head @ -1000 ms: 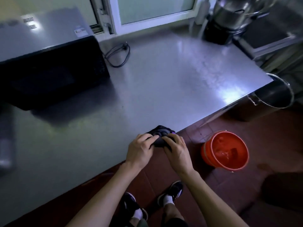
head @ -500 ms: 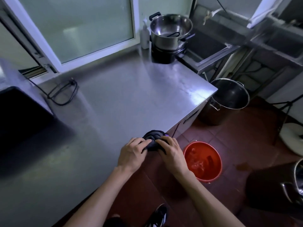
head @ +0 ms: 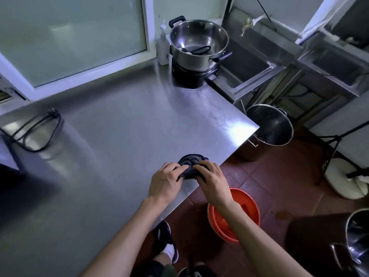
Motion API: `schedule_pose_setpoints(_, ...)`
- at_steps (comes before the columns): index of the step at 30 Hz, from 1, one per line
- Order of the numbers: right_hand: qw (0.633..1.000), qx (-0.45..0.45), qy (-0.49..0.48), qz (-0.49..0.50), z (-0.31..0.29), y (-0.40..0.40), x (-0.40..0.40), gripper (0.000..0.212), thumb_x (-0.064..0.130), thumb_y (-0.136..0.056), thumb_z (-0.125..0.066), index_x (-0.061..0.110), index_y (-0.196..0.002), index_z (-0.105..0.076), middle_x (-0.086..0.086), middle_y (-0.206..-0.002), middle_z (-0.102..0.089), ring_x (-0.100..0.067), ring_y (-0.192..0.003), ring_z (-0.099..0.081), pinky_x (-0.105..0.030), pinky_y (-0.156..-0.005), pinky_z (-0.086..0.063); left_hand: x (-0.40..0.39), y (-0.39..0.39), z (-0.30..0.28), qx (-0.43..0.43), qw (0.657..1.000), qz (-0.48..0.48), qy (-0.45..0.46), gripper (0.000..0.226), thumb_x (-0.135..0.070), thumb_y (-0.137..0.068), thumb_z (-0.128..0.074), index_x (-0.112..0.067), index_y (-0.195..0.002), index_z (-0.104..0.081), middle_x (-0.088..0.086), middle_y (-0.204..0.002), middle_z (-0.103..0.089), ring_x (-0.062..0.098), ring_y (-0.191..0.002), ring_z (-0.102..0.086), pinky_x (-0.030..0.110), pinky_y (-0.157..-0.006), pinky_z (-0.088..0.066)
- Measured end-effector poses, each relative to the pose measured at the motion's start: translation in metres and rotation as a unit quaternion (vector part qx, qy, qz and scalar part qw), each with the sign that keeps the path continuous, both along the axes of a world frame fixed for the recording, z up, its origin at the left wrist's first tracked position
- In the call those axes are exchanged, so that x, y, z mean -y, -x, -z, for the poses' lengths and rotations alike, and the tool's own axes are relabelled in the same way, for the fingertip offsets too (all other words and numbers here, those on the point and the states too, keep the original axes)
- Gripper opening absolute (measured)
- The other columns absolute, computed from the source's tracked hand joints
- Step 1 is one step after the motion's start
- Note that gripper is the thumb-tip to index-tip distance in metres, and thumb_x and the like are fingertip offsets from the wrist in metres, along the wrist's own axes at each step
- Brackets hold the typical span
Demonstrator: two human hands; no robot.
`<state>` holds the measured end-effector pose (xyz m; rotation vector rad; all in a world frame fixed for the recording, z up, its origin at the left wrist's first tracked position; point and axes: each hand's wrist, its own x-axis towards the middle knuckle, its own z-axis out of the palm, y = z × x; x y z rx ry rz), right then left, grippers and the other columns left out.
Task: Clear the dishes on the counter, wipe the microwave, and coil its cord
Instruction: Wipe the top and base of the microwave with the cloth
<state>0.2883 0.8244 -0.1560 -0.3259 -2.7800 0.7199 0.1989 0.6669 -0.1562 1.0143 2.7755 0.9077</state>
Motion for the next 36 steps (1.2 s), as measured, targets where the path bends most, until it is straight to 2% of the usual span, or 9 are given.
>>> schedule_pose_setpoints(6,1.0,0.006,-0.022,0.016,-0.001,0.035,-0.051,0.028,0.009,-0.086,-0.075,0.01,-0.114,-0.071,-0.005,-0.115,-0.065,-0.03,-0.097,-0.059,-0.04,-0.078,-0.054,-0.052,0.043,0.002,0.012,0.999,0.03,0.013,0.039,-0.018,-0.08,-0.075,-0.029,-0.117,-0.072,-0.009,-0.101,-0.069,0.02,-0.098,-0.063,0.033,-0.068,-0.055)
schedule_pose_setpoints(13,0.998,0.026,-0.042,0.03,0.012,0.06,-0.128,0.026,0.007,-0.087,-0.074,0.011,-0.112,-0.072,-0.005,-0.115,-0.067,-0.03,-0.093,-0.058,-0.038,-0.073,-0.053,-0.133,0.074,0.016,0.04,0.995,0.065,0.057,0.037,-0.03,-0.088,-0.066,-0.037,-0.125,-0.066,-0.01,-0.103,-0.064,0.016,-0.104,-0.056,0.031,-0.073,-0.05)
schedule_pose_setpoints(18,0.997,0.041,-0.056,0.015,0.026,0.08,-0.19,0.026,0.004,-0.086,-0.073,0.008,-0.112,-0.072,-0.007,-0.115,-0.068,-0.032,-0.093,-0.059,-0.042,-0.077,-0.054,-0.195,0.087,0.026,0.059,0.994,0.061,0.071,0.033,-0.03,-0.09,-0.063,-0.035,-0.123,-0.064,-0.008,-0.102,-0.061,0.018,-0.103,-0.054,0.034,-0.073,-0.05)
schedule_pose_setpoints(22,0.997,0.054,-0.061,-0.002,0.04,0.097,-0.246,0.031,-0.006,-0.084,-0.07,0.007,-0.112,-0.072,-0.009,-0.117,-0.068,-0.034,-0.095,-0.059,-0.046,-0.076,-0.053,-0.249,0.096,0.036,0.085,0.992,0.041,0.079,0.03,-0.027,-0.09,-0.062,-0.031,-0.12,-0.065,-0.005,-0.1,-0.059,0.021,-0.102,-0.054,0.039,-0.073,-0.053)
schedule_pose_setpoints(25,0.996,0.047,-0.068,-0.02,0.051,0.108,-0.28,0.033,-0.01,-0.083,-0.064,0.005,-0.111,-0.072,-0.01,-0.118,-0.067,-0.036,-0.096,-0.058,-0.045,-0.079,-0.051,-0.281,0.1,0.046,0.103,0.992,0.022,0.076,0.028,-0.026,-0.089,-0.064,-0.027,-0.117,-0.065,-0.005,-0.101,-0.059,0.021,-0.101,-0.054,0.041,-0.074,-0.054)
schedule_pose_setpoints(30,0.994,0.075,-0.065,-0.043,0.072,0.117,-0.312,0.03,-0.008,-0.085,-0.066,0.005,-0.111,-0.072,-0.011,-0.12,-0.067,-0.036,-0.101,-0.06,-0.047,-0.083,-0.051,-0.31,0.102,0.066,0.115,0.989,0.012,0.091,0.036,-0.024,-0.087,-0.07,-0.025,-0.123,-0.066,-0.002,-0.104,-0.06,0.025,-0.099,-0.056,0.041,-0.076,-0.053)
schedule_pose_setpoints(33,0.992,0.107,-0.048,-0.051,0.082,0.118,-0.316,0.034,-0.006,-0.083,-0.068,0.008,-0.115,-0.071,-0.009,-0.126,-0.065,-0.036,-0.109,-0.059,-0.05,-0.086,-0.051,-0.312,0.101,0.076,0.094,0.99,0.014,0.108,0.039,-0.024,-0.085,-0.073,-0.023,-0.123,-0.067,0.0,-0.106,-0.062,0.027,-0.097,-0.057,0.043,-0.077,-0.051)
schedule_pose_setpoints(36,0.99,0.131,-0.029,-0.051,0.086,0.118,-0.313,0.039,-0.002,-0.077,-0.068,0.008,-0.115,-0.072,-0.012,-0.131,-0.062,-0.038,-0.119,-0.057,-0.052,-0.094,-0.048,-0.307,0.099,0.081,0.068,0.99,0.02,0.119,0.039,-0.027,-0.083,-0.073,-0.021,-0.121,-0.068,-0.001,-0.108,-0.064,0.028,-0.099,-0.058,0.043,-0.076,-0.049)
